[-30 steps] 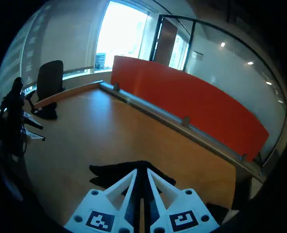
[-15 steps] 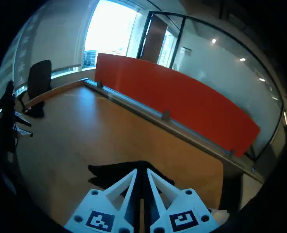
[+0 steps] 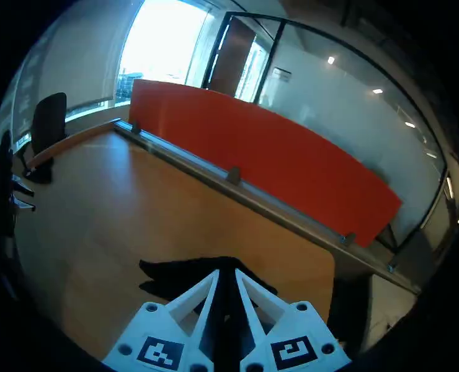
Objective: Fold towel
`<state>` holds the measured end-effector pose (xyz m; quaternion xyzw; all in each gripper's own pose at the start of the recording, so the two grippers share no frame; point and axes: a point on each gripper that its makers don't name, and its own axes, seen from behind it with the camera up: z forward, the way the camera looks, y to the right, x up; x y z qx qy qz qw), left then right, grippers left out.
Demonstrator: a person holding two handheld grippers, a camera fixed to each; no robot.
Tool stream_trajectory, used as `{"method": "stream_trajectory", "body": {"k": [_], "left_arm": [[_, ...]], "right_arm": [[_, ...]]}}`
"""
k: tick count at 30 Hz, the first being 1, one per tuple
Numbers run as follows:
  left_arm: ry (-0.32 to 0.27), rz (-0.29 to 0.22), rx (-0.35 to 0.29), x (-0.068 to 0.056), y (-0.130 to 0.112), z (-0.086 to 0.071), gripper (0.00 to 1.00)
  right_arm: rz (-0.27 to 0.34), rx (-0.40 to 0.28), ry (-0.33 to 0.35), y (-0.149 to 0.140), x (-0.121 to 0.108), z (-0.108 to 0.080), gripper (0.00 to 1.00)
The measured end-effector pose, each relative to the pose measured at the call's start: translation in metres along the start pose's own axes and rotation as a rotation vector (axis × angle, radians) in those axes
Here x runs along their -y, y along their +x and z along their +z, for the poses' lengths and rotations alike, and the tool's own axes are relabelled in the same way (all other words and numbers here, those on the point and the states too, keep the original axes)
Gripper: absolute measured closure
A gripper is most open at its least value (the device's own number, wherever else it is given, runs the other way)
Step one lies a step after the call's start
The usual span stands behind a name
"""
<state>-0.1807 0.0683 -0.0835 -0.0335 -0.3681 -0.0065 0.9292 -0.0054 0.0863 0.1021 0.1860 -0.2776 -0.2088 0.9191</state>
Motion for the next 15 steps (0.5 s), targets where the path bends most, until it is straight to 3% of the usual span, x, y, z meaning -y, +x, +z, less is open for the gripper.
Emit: {"method": "stream_trajectory", "body": {"k": [8, 15], "left_arm": [[0.006, -0.001, 0.002, -0.002, 0.0, 0.0, 0.04], [0.013, 0.001, 0.006, -0.004, 0.001, 0.0, 0.04]], "right_arm": [[0.025, 0.024, -0.036, -0.006, -0.041, 0.004, 0.95], [0.043, 0.053, -0.058, -0.017, -0.064, 0.01, 0.95]]}}
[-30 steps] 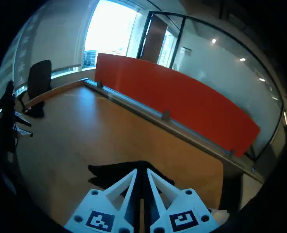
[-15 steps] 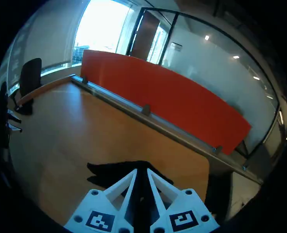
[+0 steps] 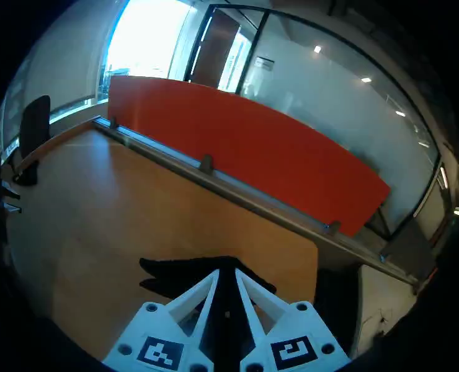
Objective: Fold towel
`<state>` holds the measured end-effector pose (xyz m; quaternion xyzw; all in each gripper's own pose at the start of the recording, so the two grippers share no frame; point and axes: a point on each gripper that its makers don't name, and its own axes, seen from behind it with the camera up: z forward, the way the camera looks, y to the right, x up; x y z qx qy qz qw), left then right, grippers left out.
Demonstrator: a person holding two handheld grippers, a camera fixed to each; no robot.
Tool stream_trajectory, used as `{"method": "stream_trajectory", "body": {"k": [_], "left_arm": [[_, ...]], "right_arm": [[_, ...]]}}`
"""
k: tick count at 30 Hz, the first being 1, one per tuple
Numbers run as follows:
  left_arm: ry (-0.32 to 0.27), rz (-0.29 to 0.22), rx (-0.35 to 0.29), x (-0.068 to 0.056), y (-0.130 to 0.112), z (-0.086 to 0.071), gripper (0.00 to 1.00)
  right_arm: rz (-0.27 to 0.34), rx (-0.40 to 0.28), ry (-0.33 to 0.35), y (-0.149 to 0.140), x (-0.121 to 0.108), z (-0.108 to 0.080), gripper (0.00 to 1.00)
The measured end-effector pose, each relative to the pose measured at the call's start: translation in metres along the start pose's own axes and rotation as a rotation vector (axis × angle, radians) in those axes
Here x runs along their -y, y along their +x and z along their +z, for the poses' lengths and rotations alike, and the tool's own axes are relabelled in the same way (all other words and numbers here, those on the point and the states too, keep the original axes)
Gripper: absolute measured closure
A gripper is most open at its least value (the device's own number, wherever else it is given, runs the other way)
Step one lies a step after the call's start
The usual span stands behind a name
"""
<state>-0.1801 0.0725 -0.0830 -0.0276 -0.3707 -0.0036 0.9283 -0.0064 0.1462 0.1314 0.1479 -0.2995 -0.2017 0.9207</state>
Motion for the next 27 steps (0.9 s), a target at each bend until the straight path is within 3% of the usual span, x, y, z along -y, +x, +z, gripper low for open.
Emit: {"method": "stream_trajectory", "body": {"k": [12, 27], "left_arm": [[0.0, 0.008, 0.001, -0.004, 0.004, 0.001, 0.04], [-0.012, 0.021, -0.001, -0.011, 0.006, -0.001, 0.04]], "right_arm": [[0.011, 0.021, -0.006, -0.017, -0.01, -0.004, 0.95], [0.047, 0.066, -0.026, -0.061, -0.031, -0.032, 0.95]]}}
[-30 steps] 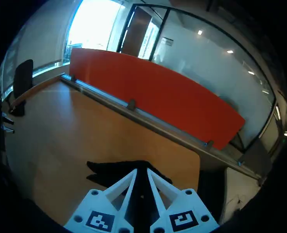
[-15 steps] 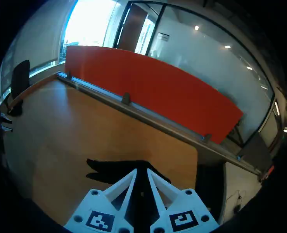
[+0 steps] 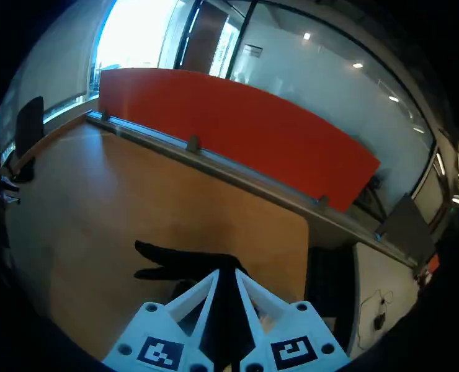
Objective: Fold towel
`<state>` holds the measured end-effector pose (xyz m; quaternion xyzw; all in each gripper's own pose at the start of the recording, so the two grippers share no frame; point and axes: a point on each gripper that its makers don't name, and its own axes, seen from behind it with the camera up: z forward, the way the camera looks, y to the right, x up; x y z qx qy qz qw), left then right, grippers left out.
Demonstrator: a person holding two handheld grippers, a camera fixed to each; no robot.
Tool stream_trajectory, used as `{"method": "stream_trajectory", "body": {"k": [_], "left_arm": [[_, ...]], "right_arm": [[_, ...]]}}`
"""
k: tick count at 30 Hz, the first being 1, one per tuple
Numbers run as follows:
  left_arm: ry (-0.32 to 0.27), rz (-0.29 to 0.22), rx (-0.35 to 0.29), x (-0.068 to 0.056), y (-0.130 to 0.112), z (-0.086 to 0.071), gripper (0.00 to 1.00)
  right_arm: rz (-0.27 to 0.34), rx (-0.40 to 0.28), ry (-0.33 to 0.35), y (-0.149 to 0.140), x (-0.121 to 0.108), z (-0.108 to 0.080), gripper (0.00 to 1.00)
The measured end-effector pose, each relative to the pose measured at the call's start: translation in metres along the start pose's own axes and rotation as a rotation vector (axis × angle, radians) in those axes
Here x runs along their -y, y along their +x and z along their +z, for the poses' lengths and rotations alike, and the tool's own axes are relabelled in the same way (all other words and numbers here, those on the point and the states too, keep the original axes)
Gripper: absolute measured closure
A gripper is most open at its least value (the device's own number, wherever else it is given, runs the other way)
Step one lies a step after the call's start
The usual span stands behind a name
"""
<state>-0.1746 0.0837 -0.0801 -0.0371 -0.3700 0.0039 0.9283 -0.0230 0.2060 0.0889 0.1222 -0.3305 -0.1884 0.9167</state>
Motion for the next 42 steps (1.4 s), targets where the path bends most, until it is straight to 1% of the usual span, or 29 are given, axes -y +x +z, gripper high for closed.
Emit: {"method": "stream_trajectory", "body": {"k": [8, 14, 20, 27, 33, 38, 42], "left_arm": [[-0.005, 0.002, 0.002, -0.002, -0.001, -0.001, 0.04], [-0.01, 0.001, 0.0, -0.005, -0.001, -0.002, 0.04], [-0.014, 0.002, 0.0, -0.006, -0.002, -0.002, 0.04], [-0.016, 0.003, -0.002, -0.004, -0.003, -0.004, 0.04], [-0.012, 0.002, 0.001, 0.0, -0.006, -0.006, 0.04], [-0.012, 0.009, 0.002, 0.001, -0.006, -0.007, 0.04], [-0.012, 0.016, 0.004, 0.0, -0.007, -0.007, 0.04]], "right_arm": [[0.021, 0.021, -0.008, -0.027, -0.004, -0.015, 0.95], [0.043, 0.028, -0.001, -0.042, 0.007, -0.023, 0.95], [0.045, 0.033, 0.001, -0.052, 0.017, -0.029, 0.95], [0.063, 0.06, -0.012, -0.07, 0.018, -0.032, 0.95], [0.081, 0.104, -0.034, -0.099, 0.014, -0.037, 0.95], [0.09, 0.161, -0.057, -0.13, 0.007, -0.04, 0.95], [0.106, 0.201, -0.063, -0.152, 0.006, -0.038, 0.95]]}}
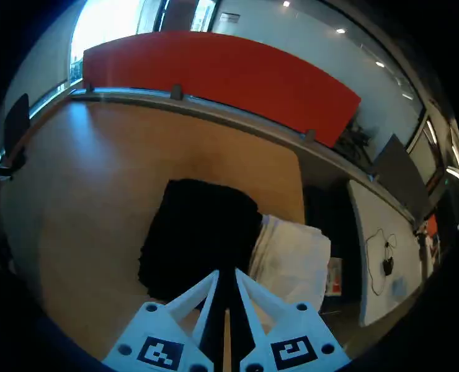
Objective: Fold towel
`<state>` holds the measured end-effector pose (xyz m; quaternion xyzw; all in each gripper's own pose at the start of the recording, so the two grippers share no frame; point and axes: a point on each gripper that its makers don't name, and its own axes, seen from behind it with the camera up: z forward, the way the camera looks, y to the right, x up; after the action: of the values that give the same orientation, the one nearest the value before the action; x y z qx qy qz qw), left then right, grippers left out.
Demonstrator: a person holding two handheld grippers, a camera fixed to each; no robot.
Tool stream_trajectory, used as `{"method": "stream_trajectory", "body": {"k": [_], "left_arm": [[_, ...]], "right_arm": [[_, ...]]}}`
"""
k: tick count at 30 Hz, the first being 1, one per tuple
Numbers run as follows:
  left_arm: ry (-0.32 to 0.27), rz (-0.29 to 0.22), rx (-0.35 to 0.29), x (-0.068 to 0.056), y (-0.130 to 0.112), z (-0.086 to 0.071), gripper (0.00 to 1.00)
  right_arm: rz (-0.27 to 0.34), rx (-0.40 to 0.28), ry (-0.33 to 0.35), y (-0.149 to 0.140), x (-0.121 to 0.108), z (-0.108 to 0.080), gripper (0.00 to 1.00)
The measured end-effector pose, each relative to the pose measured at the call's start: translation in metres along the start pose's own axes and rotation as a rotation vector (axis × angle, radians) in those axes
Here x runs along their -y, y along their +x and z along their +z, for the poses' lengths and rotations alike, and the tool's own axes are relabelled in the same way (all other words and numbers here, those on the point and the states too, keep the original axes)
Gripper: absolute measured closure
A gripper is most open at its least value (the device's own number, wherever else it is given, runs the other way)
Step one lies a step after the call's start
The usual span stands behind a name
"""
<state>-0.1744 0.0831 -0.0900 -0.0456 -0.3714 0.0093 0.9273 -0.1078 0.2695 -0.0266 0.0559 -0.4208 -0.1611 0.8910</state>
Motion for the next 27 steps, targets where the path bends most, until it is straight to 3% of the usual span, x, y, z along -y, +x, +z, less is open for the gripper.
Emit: {"method": "stream_trajectory", "body": {"k": [14, 27], "left_arm": [[0.015, 0.006, 0.005, 0.0, -0.001, -0.003, 0.04], [0.028, 0.013, 0.008, -0.001, 0.0, -0.004, 0.04]], "right_arm": [[0.063, 0.098, -0.02, -0.053, -0.01, 0.027, 0.95], [0.105, 0.155, -0.011, -0.08, -0.004, 0.055, 0.95]]}}
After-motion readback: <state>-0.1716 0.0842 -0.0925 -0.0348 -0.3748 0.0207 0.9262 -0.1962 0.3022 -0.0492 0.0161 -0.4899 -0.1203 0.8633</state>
